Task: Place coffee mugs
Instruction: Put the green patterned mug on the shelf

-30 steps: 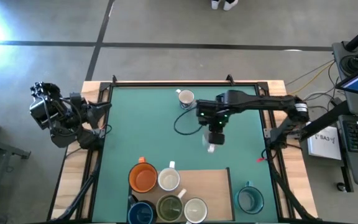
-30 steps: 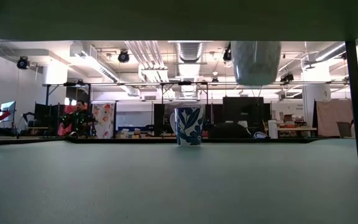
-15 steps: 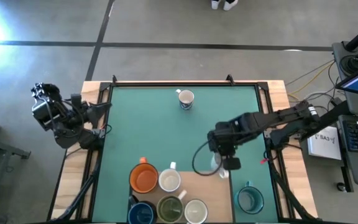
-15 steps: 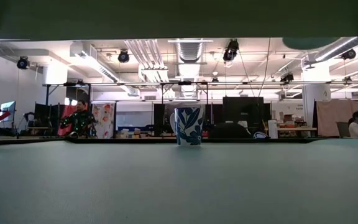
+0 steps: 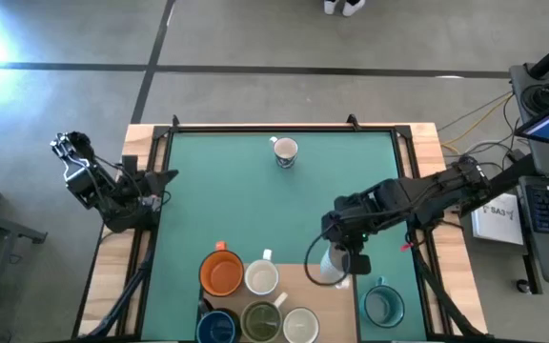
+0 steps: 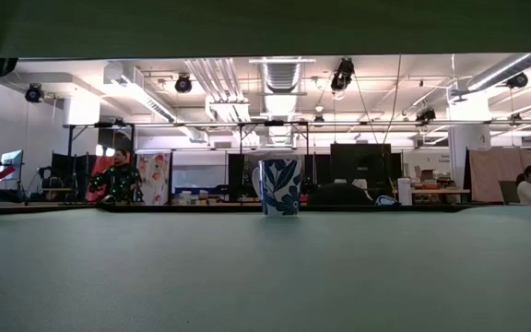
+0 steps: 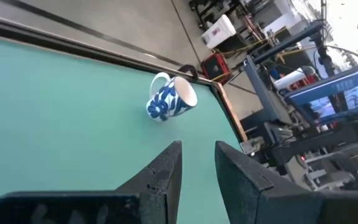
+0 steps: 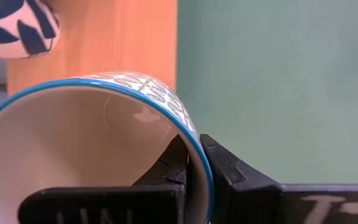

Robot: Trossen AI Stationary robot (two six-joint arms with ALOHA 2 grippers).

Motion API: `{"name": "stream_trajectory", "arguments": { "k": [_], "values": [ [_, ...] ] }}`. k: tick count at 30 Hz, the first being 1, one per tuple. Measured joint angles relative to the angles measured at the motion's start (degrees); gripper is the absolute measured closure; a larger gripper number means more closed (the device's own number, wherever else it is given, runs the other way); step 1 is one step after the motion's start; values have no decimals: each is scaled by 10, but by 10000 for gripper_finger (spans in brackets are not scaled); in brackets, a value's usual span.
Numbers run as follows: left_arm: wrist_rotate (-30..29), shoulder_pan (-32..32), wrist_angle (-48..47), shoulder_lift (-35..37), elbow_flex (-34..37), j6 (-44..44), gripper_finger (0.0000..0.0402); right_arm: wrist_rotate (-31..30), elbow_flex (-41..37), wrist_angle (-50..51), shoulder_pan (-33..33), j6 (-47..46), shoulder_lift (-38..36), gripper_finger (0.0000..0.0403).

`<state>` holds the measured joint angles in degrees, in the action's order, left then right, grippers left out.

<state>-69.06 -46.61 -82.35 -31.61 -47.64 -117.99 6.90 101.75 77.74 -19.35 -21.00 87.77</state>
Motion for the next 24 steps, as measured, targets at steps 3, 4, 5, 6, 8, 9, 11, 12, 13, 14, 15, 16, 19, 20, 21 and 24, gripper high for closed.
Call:
{"name": "stream_trajectory", "arguments": {
  "k": [3,4,5,6,8,9,11,12,13,14,15,16,19,20,21,24],
  "values": [
    [-5,0,0,12,12,-4,322,-3,1,1,-21,-22,13,390],
    [-5,0,0,17,14,-5,322,-4,3,0,-27,-28,19,390],
    [-5,0,0,21,15,-5,322,-5,4,0,-34,-36,24,390],
    [-6,0,0,25,15,-4,322,-5,8,0,-41,-41,30,390],
    [-7,0,0,34,15,-4,322,-1,16,-1,-53,-55,41,390],
    [-7,0,0,38,15,-2,322,0,20,-1,-59,-62,47,390],
    [-7,0,0,47,15,6,322,3,33,-1,-70,-75,62,390],
    [-7,0,-1,52,15,11,322,8,40,-4,-76,-83,70,390],
    [-7,0,-1,58,15,16,322,11,50,-5,-81,-91,79,390],
    [-8,0,-1,63,15,21,322,11,61,-6,-87,-98,87,390],
    [-8,0,-1,70,15,26,322,11,72,-4,-93,-105,96,390],
    [-8,0,-2,76,15,30,322,15,83,-3,-98,-112,104,390],
    [-9,0,-2,92,15,37,322,32,113,0,-107,-131,130,390],
    [-9,0,-2,97,15,37,322,34,120,0,-111,-139,137,390],
    [-9,0,-2,101,15,38,322,36,127,0,-114,-145,145,390],
    [-9,0,4,108,15,53,322,47,142,10,-124,-159,165,390]
  ]
}}
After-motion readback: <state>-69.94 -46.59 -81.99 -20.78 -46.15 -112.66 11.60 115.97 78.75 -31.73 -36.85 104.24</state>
